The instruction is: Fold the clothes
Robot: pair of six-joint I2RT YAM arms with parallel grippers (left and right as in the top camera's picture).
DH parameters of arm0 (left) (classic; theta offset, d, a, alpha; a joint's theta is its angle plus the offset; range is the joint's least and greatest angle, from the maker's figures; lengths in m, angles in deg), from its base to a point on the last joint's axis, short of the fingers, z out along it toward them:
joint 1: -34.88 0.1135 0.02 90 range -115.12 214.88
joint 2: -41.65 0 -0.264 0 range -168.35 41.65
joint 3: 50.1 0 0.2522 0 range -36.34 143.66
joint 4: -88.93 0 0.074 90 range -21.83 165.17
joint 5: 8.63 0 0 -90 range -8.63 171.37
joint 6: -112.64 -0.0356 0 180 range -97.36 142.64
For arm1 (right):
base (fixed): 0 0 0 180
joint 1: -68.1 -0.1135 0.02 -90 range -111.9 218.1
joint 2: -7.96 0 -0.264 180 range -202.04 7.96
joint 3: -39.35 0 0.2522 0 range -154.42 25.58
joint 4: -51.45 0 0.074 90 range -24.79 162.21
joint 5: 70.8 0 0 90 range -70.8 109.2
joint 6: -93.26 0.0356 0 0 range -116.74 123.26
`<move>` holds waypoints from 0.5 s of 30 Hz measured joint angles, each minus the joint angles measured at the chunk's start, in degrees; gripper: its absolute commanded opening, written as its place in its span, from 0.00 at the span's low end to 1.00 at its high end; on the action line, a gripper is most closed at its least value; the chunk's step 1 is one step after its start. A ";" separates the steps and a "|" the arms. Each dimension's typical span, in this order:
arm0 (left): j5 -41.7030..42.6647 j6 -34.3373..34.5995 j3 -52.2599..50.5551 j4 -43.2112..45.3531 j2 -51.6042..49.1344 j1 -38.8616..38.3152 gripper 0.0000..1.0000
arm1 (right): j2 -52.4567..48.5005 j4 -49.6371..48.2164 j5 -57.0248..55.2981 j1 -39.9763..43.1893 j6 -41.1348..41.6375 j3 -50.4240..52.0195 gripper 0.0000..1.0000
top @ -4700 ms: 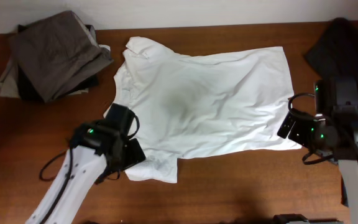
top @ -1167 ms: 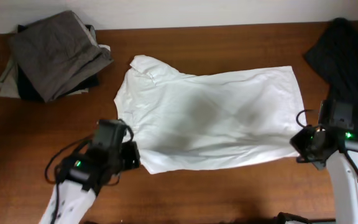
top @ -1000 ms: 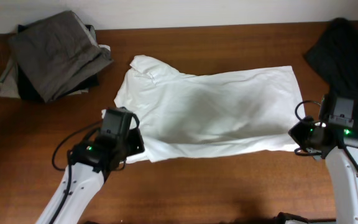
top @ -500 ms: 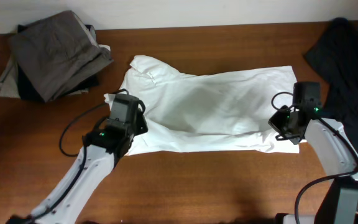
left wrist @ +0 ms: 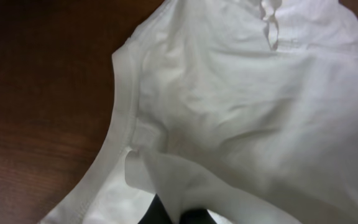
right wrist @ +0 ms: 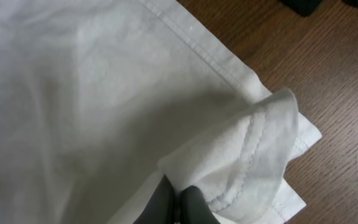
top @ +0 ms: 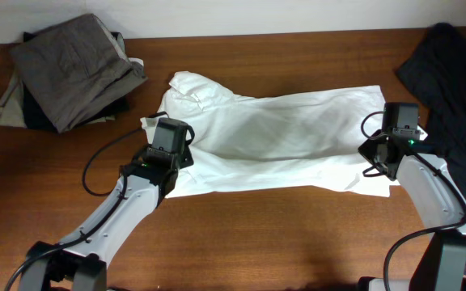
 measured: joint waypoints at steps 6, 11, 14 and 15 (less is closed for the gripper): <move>-0.37 -0.04 0.00 1.77 0.00 0.00 0.05 | -1.51 -1.29 -0.20 0.00 0.04 0.00 0.05; -0.52 -0.50 0.00 5.27 0.00 0.00 0.93 | -4.35 -3.91 -0.22 0.00 0.17 0.00 0.85; -1.05 -0.74 0.00 5.77 0.00 0.00 0.99 | -4.35 -3.89 -0.22 0.00 0.20 0.00 1.00; -1.27 -0.72 0.00 5.84 0.00 0.00 0.99 | -4.35 -3.80 -0.15 0.00 -0.04 0.00 0.99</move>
